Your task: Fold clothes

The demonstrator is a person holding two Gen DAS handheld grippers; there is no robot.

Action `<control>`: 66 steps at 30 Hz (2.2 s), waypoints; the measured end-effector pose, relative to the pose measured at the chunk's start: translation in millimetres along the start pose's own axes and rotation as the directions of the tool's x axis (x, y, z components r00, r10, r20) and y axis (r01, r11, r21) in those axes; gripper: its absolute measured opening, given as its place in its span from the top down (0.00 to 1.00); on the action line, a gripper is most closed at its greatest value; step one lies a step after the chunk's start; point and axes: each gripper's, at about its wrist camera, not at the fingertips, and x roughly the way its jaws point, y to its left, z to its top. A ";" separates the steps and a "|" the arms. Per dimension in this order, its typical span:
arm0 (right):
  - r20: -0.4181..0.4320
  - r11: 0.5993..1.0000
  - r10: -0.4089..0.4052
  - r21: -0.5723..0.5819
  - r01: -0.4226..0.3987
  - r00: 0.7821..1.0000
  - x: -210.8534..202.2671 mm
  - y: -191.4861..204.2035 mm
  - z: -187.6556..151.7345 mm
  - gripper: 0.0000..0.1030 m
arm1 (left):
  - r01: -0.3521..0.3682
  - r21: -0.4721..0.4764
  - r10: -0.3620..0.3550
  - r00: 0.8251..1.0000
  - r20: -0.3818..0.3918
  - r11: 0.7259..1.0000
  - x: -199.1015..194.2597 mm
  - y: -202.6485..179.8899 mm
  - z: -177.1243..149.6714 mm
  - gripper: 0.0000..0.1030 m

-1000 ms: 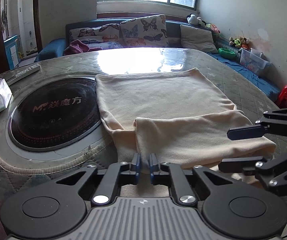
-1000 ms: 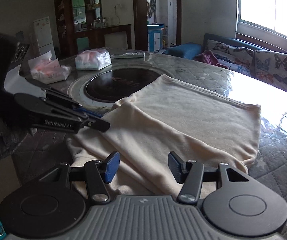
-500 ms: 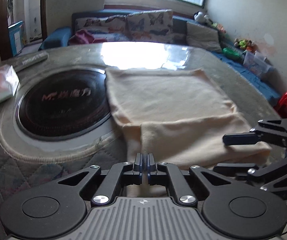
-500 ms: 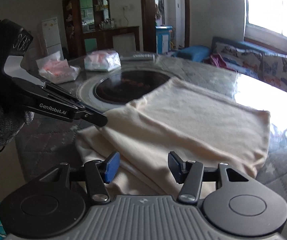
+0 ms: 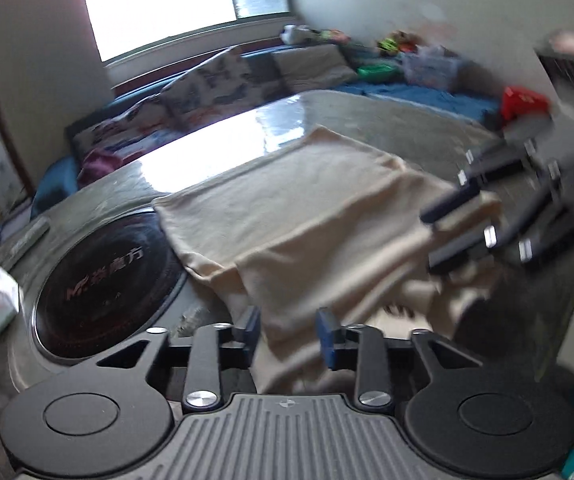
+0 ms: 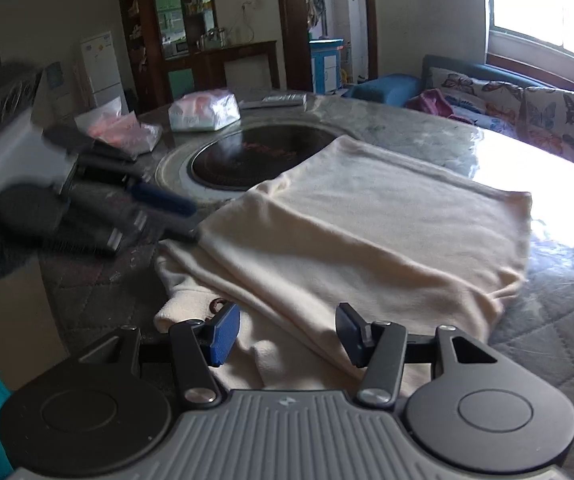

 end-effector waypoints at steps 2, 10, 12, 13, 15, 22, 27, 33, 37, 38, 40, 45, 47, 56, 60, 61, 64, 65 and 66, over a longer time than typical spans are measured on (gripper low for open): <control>-0.018 1.000 -0.003 0.008 0.003 1.000 -3.5 -4.6 -2.7 0.47 | 0.003 0.064 -0.003 1.000 0.000 0.998 -1.5 -9.1 -7.5 0.63; -0.056 1.000 -0.021 -0.016 0.021 0.998 -14.1 -6.6 -12.3 0.47 | 0.024 0.181 -0.029 0.999 0.025 0.983 1.9 -32.7 -23.3 0.61; -0.062 0.997 -0.056 -0.065 0.052 0.996 -19.1 -2.0 -14.8 0.46 | 0.002 0.223 -0.015 0.998 0.054 0.975 3.9 -39.0 -24.1 0.61; -0.065 0.994 -0.073 -0.089 0.067 0.995 -21.7 0.3 -16.0 0.45 | -0.010 0.242 -0.007 0.998 0.068 0.970 5.4 -42.5 -24.3 0.61; -0.068 0.986 -0.108 -0.137 0.098 0.992 -26.7 4.8 -18.5 0.37 | -0.020 0.271 -0.005 0.996 0.093 0.962 6.7 -46.4 -24.7 0.61; -0.054 0.920 -0.220 -0.345 0.188 0.974 -38.2 26.6 -31.6 0.26 | 0.010 0.250 -0.043 0.991 0.126 0.968 10.9 -45.8 -18.4 0.88; -0.029 0.877 -0.242 -0.433 0.206 0.970 -27.6 37.3 -37.7 0.24 | 0.054 0.138 -0.075 0.986 0.152 0.989 9.8 -23.6 3.1 0.89; 0.008 0.876 -0.238 -0.431 0.219 0.971 -6.9 35.5 -30.9 0.38 | 0.099 0.040 -0.104 0.983 0.153 0.994 14.9 -1.8 20.3 0.90; -0.005 0.908 -0.230 -0.361 0.213 0.973 5.4 22.6 -18.3 0.73 | 0.097 0.021 -0.099 0.984 0.147 0.995 19.3 1.5 18.7 0.89; -0.015 0.922 -0.218 -0.330 0.201 0.976 6.4 17.6 -14.5 0.81 | 0.090 0.025 -0.093 0.985 0.142 0.996 20.3 0.2 15.6 0.89; -0.027 0.943 -0.192 -0.283 0.177 0.981 6.0 9.3 -7.3 0.85 | 0.073 0.036 -0.077 0.988 0.132 0.997 20.6 -2.8 7.1 0.85; -0.033 0.969 -0.143 -0.207 0.133 0.989 -0.8 -4.6 8.7 0.87 | 0.019 0.062 -0.027 0.992 0.123 0.998 16.2 -13.0 -13.7 0.80; -0.032 0.974 -0.133 -0.188 0.125 0.991 -3.0 -7.6 13.0 0.87 | -0.001 0.079 -0.008 0.993 0.121 0.997 15.3 -16.8 -21.2 0.78; -0.006 0.969 -0.152 -0.196 0.148 0.988 -6.6 -1.4 13.8 0.90 | -0.040 0.115 0.025 0.991 0.129 0.993 11.7 -12.9 -31.9 0.90; 0.022 0.969 -0.154 -0.193 0.155 0.988 -13.4 3.9 7.8 0.91 | -0.024 0.090 0.010 0.988 0.151 0.996 -1.5 -8.3 -27.4 0.93; 0.027 0.968 -0.154 -0.194 0.156 0.988 -15.5 5.2 7.0 0.91 | -0.019 0.081 0.006 0.987 0.159 0.997 -6.8 -6.9 -25.8 0.93; 0.049 0.969 -0.143 -0.195 0.149 0.989 -31.4 11.3 7.2 0.91 | -0.004 0.064 -0.008 0.984 0.180 0.998 -25.7 -4.5 -22.1 0.93; 0.055 0.969 -0.139 -0.197 0.148 0.989 -37.3 13.9 6.7 0.91 | 0.003 0.059 -0.014 0.983 0.182 0.998 -32.2 -4.5 -21.2 0.93; 0.058 0.969 -0.136 -0.200 0.145 0.989 -40.7 15.7 6.3 0.91 | 0.012 0.053 -0.021 0.983 0.183 0.999 -38.8 -4.7 -20.3 0.93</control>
